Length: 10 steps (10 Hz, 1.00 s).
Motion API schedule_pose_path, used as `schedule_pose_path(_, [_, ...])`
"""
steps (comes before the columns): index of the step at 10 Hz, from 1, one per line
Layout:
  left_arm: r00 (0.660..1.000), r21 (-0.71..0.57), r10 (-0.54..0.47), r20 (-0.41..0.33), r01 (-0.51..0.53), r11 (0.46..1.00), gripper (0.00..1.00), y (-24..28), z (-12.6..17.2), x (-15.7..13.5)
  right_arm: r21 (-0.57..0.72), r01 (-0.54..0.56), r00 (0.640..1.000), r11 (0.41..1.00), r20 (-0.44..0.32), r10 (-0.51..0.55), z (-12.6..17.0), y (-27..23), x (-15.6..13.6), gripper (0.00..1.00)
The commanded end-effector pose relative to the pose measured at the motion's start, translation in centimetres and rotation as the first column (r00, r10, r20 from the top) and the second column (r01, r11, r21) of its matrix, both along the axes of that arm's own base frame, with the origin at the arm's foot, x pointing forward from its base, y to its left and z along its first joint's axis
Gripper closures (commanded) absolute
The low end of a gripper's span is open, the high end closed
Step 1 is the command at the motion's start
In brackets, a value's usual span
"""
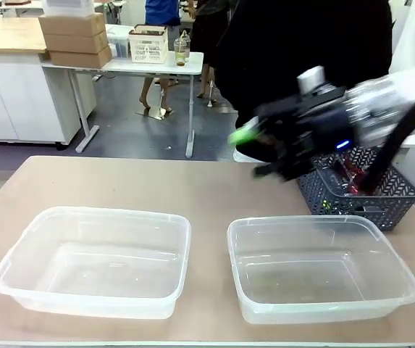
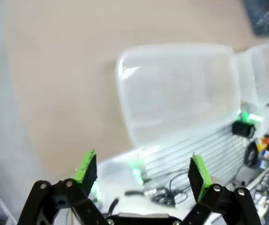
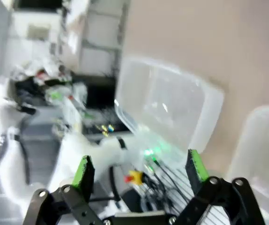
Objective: Sort the waste into each basket.
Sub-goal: Pick up the Organizing box on the left side of the table and lift it.
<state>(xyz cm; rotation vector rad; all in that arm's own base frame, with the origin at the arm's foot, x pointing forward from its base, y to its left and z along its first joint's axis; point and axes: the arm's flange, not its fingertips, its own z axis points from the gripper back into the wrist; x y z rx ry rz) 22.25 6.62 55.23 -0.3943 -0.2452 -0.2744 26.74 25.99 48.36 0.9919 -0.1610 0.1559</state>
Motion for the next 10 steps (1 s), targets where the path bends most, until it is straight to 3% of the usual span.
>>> schedule_pose_path(1, [0.966, -0.093, -0.125, 0.226, 0.149, 0.985, 0.00, -2.7, -0.8, -3.2, -0.114, -0.047, 0.999, 0.992, 0.022, 0.050, -1.3, 3.0, 1.7, 0.00])
schedule_pose_path(2, [1.000, 0.000, 0.000, 0.000, 0.000, 1.000, 0.00, 0.0, 0.0, 0.0, 0.000, 0.000, 1.000, 1.000, 0.000, 0.000, 0.0, 0.0, 0.0, 0.00])
schedule_pose_path(3, [1.000, 0.000, 0.000, 0.000, 0.000, 1.000, 0.00, 0.0, 0.0, 0.0, 0.000, 0.000, 1.000, 1.000, 0.000, 0.000, 0.0, 0.0, 0.0, 0.00])
schedule_pose_path(4, [0.997, 0.004, -0.041, 0.070, 0.041, 0.999, 0.00, -0.1, 1.1, -3.0, -0.079, -0.065, 0.998, 0.995, 0.007, 0.066, -1.8, 4.4, -1.9, 0.00])
schedule_pose_path(5, [0.997, 0.023, -0.041, 0.072, 0.040, 0.999, 0.00, -2.7, -0.6, -0.4, -0.325, 0.084, 0.994, 0.942, -0.042, -0.103, -1.0, 5.6, -2.7, 0.00])
schedule_pose_path(6, [0.998, -0.015, -0.053, 0.018, 0.053, 0.998, 0.00, -4.8, -3.2, 1.2, -0.444, 0.069, 0.994, 0.893, -0.049, -0.101, -0.7, 9.0, -3.4, 0.00])
schedule_pose_path(7, [1.000, 0.051, 0.008, 0.016, -0.008, 0.999, 0.00, -5.7, -6.0, 1.6, -0.521, 0.093, 0.992, 0.848, -0.029, -0.126, -0.9, 11.5, -3.3, 0.00])
schedule_pose_path(9, [0.989, 0.038, 0.086, -0.121, -0.082, 0.996, 0.00, -5.5, -12.0, 1.1, -0.575, 0.191, 0.976, 0.796, 0.028, -0.215, -2.1, 14.3, -2.7, 0.00])
schedule_pose_path(10, [0.968, 0.033, 0.066, -0.242, -0.060, 0.998, 0.00, -5.8, -15.9, 0.8, -0.602, 0.197, 0.974, 0.773, 0.030, -0.225, -3.4, 15.0, -2.6, 0.00])
